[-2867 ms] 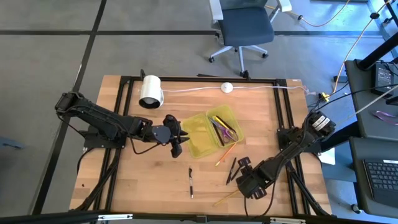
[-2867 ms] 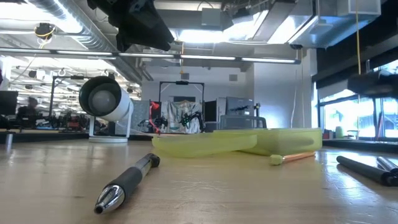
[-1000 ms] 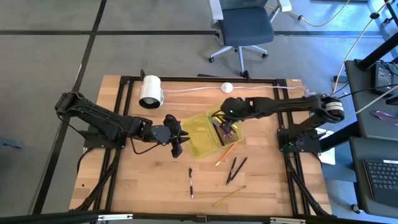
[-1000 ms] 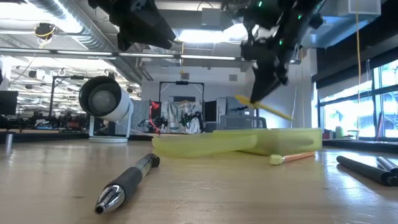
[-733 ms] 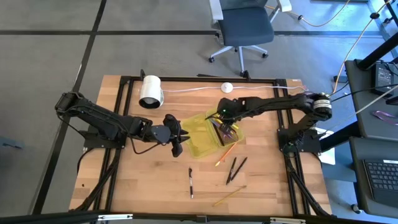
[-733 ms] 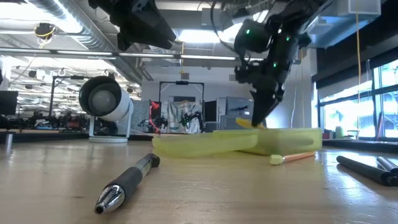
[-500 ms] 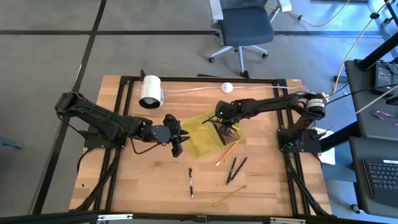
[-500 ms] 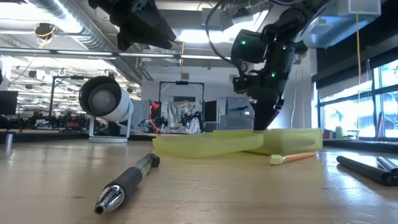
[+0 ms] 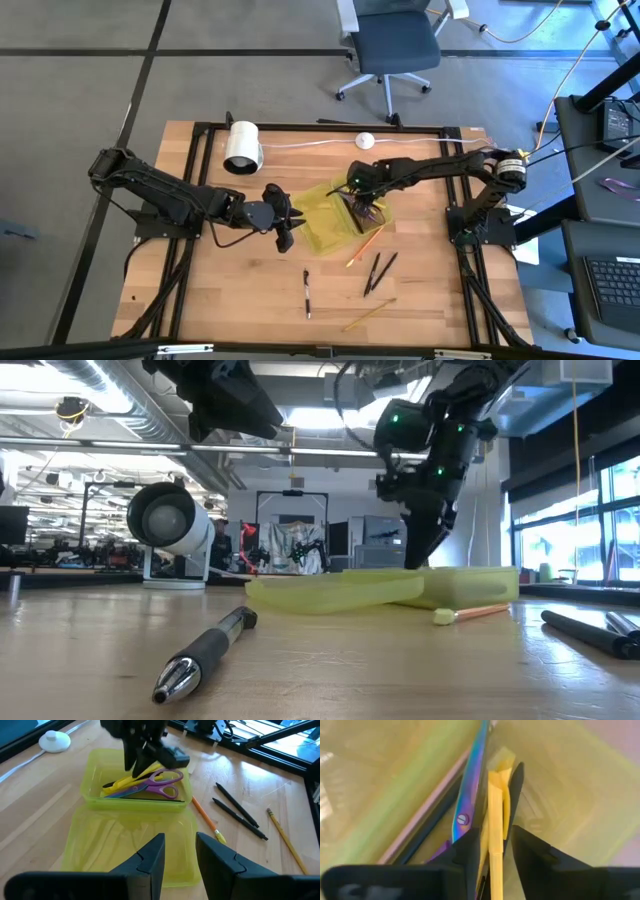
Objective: Pick & place school supplies into a supply box
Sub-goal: Put the black pen into the yellow supply box
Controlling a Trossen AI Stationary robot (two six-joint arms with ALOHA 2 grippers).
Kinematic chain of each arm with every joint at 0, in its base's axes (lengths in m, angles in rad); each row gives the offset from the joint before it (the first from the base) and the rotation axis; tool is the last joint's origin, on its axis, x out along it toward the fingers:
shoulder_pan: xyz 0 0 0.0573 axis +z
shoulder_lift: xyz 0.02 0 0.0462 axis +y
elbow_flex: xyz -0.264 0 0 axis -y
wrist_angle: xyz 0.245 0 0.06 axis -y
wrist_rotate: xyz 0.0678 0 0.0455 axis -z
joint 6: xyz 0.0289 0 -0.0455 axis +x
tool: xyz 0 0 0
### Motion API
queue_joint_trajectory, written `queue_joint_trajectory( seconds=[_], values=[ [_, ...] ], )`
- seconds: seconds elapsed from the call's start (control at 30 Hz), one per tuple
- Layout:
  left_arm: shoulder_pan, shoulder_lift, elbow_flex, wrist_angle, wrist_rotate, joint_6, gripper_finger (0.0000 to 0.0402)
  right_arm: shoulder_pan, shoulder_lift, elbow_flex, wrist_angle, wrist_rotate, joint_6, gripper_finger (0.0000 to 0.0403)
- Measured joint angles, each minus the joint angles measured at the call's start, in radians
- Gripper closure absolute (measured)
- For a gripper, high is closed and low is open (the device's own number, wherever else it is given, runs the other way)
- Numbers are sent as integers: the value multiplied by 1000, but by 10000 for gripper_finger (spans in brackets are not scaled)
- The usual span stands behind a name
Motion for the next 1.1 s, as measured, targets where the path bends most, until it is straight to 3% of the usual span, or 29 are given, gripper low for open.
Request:
queue_joint_trajectory(
  seconds=[0.2, 0.4, 0.5, 0.67, 0.83, 1.1],
  values=[
    [0, 0, 0, 0, -1, 0, 299, 24, -121, 1, -14, -33, -91, 270],
    [0, 0, 0, 0, -1, 0, 300, 152, -237, 1, -61, -244, -314, 269],
    [0, 0, 0, 0, -1, 0, 299, 259, -257, 2, -106, -285, -398, 269],
    [0, 0, 0, 0, -1, 0, 300, 440, -246, 2, -168, -283, -456, 269],
    [0, 0, 0, 0, -2, 17, 299, 582, -225, 1, -169, -188, -457, 269],
    [0, 0, 0, 0, -2, 65, 299, 641, -102, 1, -174, -157, -450, 269]
  ],
)
